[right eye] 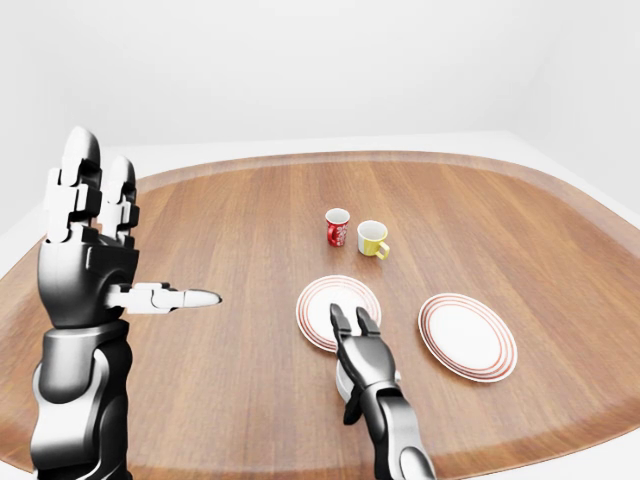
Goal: Put the white mug on the left plate.
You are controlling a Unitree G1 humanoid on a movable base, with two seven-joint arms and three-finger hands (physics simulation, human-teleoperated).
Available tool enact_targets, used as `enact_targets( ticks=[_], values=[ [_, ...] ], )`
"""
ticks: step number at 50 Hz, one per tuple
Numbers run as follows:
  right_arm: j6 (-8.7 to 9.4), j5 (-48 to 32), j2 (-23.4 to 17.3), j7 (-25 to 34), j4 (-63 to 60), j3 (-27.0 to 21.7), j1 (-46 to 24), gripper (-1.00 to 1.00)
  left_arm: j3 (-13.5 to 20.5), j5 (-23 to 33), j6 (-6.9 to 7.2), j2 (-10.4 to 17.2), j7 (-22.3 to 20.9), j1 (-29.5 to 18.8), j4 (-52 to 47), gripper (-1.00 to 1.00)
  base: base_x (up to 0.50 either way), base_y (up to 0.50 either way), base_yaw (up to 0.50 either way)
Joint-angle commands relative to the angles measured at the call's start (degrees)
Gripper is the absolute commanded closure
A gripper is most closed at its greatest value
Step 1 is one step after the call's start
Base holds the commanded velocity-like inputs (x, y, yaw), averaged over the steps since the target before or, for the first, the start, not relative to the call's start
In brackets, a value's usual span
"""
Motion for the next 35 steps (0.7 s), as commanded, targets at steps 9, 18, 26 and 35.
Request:
enact_targets(
  ticks=[9, 18, 26, 35],
  values=[
    [-1.85, -2.4, -0.3, -0.6, 6.9, 0.4, -2.3, -1.00, 0.1, -0.1, 0.00, 0.0, 0.0, 0.1, 0.1, -1.00, 0.00, 0.00, 0.00],
    [-2.88, -2.7, -0.5, -0.6, 10.1, 0.4, -2.6, -1.00, 0.1, -0.1, 0.00, 0.1, 0.0, -0.2, -0.2, -1.00, 0.00, 0.00, 0.00],
    [-4.11, -3.6, -1.1, -0.3, 11.9, 0.3, -2.8, -1.00, 0.1, -0.1, 0.00, 0.1, 0.0, -0.2, -0.2, -1.00, 0.00, 0.00, 0.00],
    [-5.28, -3.7, -1.0, 1.8, 9.6, -0.4, -2.9, 1.00, 0.1, -0.1, 0.00, 0.0, 0.1, 0.0, 0.5, -1.00, 0.00, 0.00, 0.00]
  ],
)
